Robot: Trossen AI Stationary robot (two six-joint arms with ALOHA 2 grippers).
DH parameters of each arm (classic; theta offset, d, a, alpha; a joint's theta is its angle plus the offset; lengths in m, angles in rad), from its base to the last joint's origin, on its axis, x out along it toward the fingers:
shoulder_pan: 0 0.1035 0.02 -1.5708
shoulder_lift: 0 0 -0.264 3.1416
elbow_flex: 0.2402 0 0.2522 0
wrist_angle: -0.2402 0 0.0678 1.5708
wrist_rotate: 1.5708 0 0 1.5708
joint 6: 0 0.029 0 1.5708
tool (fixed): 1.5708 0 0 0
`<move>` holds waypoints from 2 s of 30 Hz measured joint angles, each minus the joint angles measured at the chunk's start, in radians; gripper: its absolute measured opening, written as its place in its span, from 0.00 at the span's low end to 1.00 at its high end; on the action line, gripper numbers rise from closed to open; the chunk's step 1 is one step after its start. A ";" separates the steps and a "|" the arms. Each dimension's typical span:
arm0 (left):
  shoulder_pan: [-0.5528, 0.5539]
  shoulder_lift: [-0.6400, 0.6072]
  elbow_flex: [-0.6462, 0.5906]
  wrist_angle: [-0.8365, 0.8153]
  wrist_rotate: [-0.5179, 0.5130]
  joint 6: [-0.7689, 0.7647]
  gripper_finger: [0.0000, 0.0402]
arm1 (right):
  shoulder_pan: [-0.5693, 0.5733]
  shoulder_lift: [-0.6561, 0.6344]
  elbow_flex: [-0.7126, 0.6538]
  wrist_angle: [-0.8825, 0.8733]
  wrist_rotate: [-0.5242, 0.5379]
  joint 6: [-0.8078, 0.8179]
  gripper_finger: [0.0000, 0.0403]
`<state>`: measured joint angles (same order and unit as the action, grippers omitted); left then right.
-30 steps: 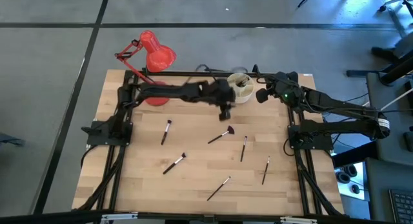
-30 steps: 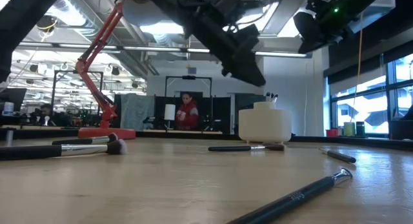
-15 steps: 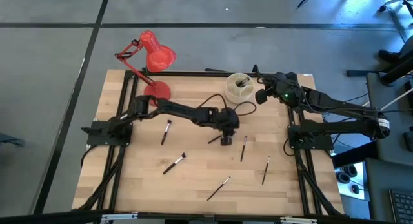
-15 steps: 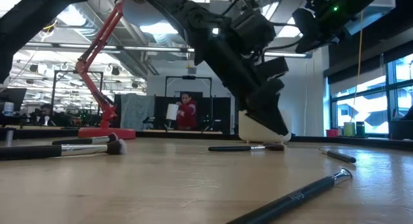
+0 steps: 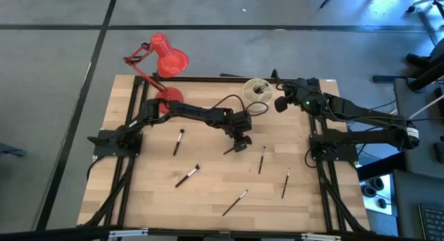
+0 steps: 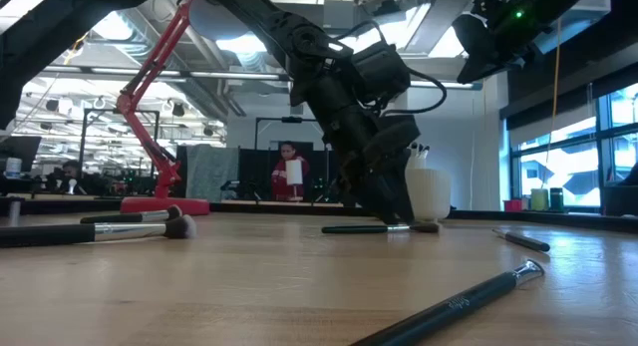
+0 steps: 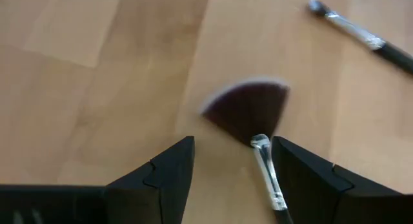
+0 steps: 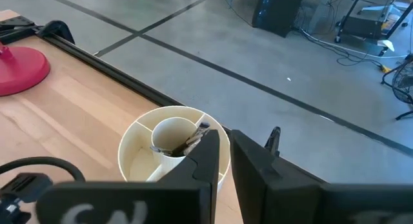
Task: Put items in baskets/containers
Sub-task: Put the black highlighter brush into the white organizer
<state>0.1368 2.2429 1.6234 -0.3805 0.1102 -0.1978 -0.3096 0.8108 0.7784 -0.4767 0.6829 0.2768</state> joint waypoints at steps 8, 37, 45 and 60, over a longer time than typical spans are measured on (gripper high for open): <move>-0.018 0.017 0.001 0.048 -0.030 0.025 0.45 | 0.000 0.000 0.000 0.000 -0.005 0.002 0.10; 0.038 -0.209 -0.002 0.321 -0.376 0.318 0.02 | 0.003 -0.012 0.000 0.016 0.097 0.015 0.10; 0.153 -0.153 -0.001 0.871 -0.300 0.393 0.02 | 0.088 -0.128 -0.043 0.017 0.349 0.058 0.10; 0.289 0.078 -0.001 1.300 -0.063 0.217 0.03 | 0.107 -0.248 -0.089 0.023 0.346 0.033 0.10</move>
<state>0.4262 2.3208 1.6223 0.9197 0.0476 0.0190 -0.2024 0.5632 0.6899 -0.4534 1.0287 0.3096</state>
